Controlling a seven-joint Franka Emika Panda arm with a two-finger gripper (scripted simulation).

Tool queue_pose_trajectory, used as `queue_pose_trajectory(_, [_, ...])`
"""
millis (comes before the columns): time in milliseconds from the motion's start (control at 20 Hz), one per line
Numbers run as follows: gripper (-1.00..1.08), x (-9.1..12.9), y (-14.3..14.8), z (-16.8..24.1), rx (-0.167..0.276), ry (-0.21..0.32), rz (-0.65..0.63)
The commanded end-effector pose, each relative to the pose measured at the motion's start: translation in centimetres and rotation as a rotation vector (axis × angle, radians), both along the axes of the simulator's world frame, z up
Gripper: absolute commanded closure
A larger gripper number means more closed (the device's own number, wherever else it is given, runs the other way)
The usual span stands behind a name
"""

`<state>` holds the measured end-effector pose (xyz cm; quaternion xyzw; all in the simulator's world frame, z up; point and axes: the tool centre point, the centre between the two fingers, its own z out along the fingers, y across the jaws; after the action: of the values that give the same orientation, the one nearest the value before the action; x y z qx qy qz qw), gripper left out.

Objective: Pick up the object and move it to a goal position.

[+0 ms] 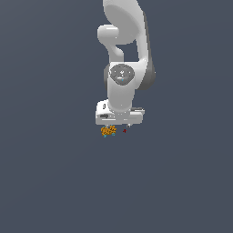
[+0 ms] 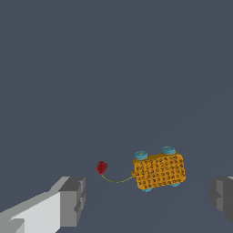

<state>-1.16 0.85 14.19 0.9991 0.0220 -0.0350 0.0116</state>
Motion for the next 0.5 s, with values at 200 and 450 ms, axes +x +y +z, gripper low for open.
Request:
queue_pose_trajectory(200, [-0.92, 0.2, -1.0, 0.2, -0.003, -0.006, -0.007])
queue_pose_trajectory(450, [-0.92, 0.5, -3.2, 0.8, -0.009, -0.017, -0.018])
